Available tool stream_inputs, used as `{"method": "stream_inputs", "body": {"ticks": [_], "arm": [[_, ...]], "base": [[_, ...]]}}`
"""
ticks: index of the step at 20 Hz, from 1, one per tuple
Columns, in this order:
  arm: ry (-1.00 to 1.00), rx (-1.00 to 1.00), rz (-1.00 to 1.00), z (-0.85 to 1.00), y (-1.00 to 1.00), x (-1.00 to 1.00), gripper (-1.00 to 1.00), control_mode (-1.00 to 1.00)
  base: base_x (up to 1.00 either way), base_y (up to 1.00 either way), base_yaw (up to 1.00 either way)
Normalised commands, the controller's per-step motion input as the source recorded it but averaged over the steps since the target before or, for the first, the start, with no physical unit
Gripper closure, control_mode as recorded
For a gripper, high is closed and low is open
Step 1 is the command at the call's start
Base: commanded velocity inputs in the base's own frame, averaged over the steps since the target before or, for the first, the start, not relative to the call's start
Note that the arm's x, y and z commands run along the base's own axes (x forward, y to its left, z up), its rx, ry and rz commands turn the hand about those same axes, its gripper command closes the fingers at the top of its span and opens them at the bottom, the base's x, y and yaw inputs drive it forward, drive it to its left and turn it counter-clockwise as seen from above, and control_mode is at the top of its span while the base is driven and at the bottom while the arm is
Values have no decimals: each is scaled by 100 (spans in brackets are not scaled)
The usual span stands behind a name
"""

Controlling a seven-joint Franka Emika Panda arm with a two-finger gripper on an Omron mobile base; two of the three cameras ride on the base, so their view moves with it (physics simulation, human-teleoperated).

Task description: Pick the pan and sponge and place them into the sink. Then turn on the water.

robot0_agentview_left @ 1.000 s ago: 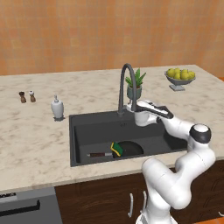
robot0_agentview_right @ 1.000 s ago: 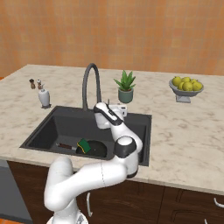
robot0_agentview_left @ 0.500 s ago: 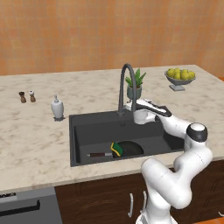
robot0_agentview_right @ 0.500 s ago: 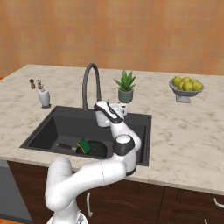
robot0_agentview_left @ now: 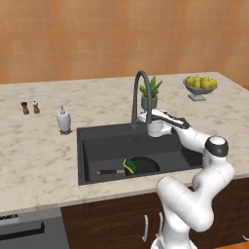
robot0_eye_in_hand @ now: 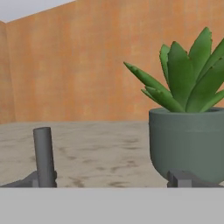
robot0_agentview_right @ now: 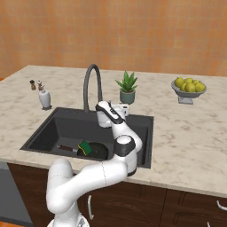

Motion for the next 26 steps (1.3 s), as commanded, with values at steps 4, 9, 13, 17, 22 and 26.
{"method": "stream_inputs", "body": {"ticks": [4,9,13,17,22,26], "arm": [[0,0,0,0,0,0,-100,-100],[0,0,0,0,-18,0,-100,-100],[0,0,0,0,-43,-3,-100,-100],[0,0,0,0,-50,0,-100,-100],[0,0,0,0,-66,0,-100,-100],[0,0,0,0,-83,0,-100,-100]], "base": [[0,0,0],[0,0,0],[0,0,0],[0,0,0],[0,0,0],[0,0,0]]}}
